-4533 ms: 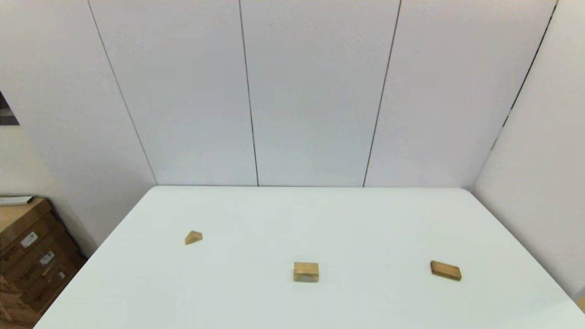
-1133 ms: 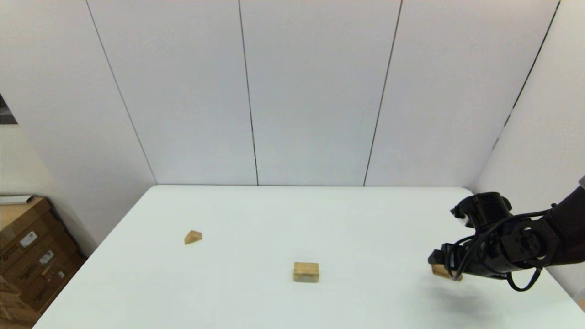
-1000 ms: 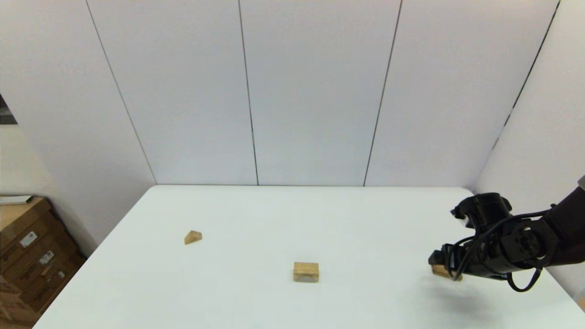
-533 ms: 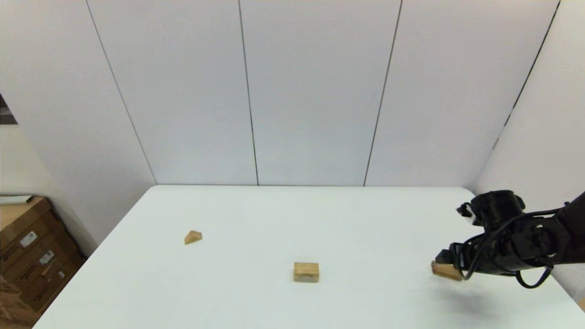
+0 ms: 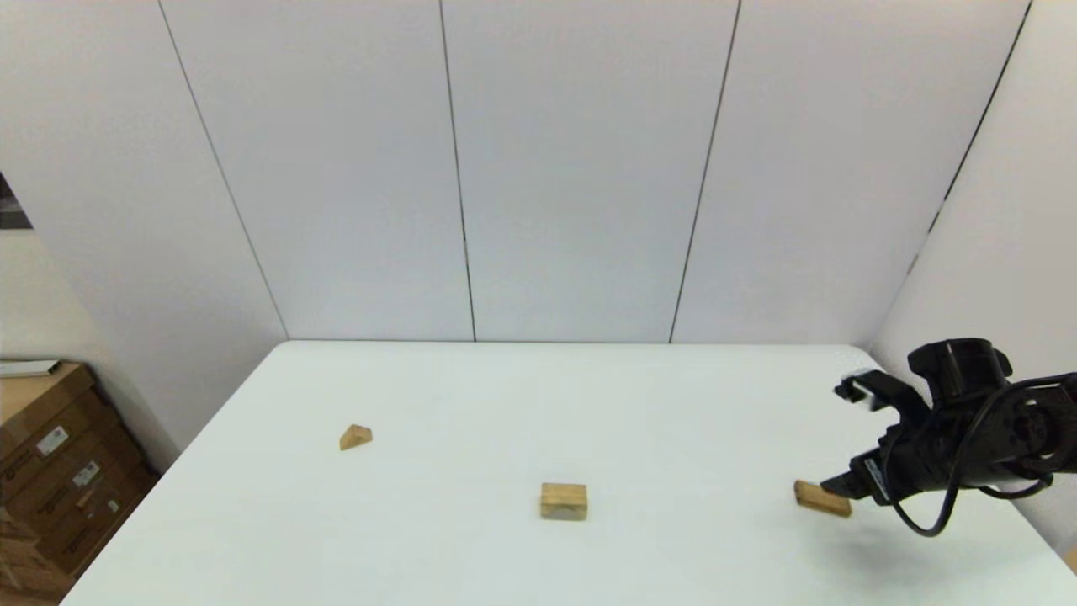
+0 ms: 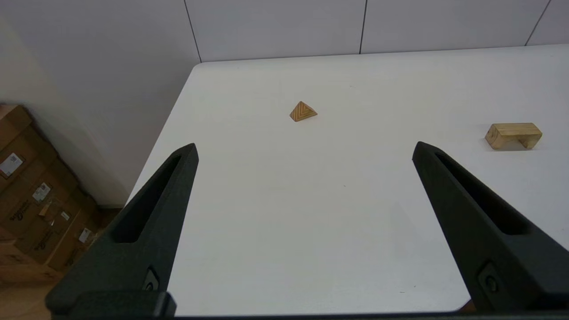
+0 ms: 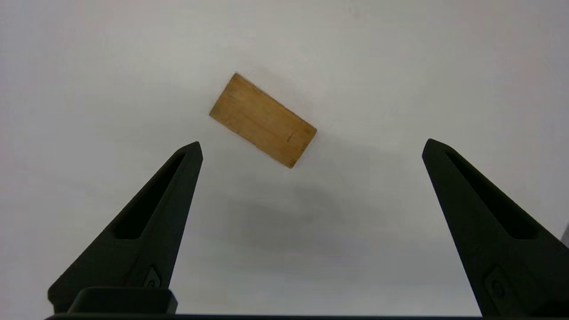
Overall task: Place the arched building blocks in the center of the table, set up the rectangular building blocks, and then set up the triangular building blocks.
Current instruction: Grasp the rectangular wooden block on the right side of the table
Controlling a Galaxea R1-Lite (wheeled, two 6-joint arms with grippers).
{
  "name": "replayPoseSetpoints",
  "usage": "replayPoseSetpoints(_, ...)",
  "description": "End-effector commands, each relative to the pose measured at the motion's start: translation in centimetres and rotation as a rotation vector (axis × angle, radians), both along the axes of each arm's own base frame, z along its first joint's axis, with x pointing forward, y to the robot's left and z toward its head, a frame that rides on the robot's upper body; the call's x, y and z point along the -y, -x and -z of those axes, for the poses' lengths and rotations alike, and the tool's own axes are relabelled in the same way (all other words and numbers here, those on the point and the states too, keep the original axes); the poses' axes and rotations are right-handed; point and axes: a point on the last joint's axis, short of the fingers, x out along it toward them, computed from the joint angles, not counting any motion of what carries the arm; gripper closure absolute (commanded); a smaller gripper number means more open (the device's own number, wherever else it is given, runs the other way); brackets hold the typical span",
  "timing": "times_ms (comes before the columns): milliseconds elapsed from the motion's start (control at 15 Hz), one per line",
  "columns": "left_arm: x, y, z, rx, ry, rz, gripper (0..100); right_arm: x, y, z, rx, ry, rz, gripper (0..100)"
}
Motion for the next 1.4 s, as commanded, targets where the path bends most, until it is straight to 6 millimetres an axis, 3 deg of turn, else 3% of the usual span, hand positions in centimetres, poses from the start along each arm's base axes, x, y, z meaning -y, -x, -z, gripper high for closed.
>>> replayPoseSetpoints(67, 0.0, 0.0, 0.0, -0.002, 0.000, 0.000, 0, 0.5, -0.4, -0.1, -0.100, 0.003, -0.084, 0)
replayPoseSetpoints(333, 0.0, 0.0, 0.0, -0.002, 0.000, 0.000, 0, 0.3, -0.8, -0.8, -0.114, -0.004, -0.192, 0)
replayPoseSetpoints(800, 0.0, 0.0, 0.0, -0.002, 0.000, 0.000, 0, 0.0, -2.0, 1.6, -0.168, 0.093, -0.357, 0)
replayPoseSetpoints(1400, 0.0, 0.0, 0.0, -0.002, -0.001, 0.000, 0, -1.3, -3.6, 3.5, -0.226, 0.085, -0.402, 0)
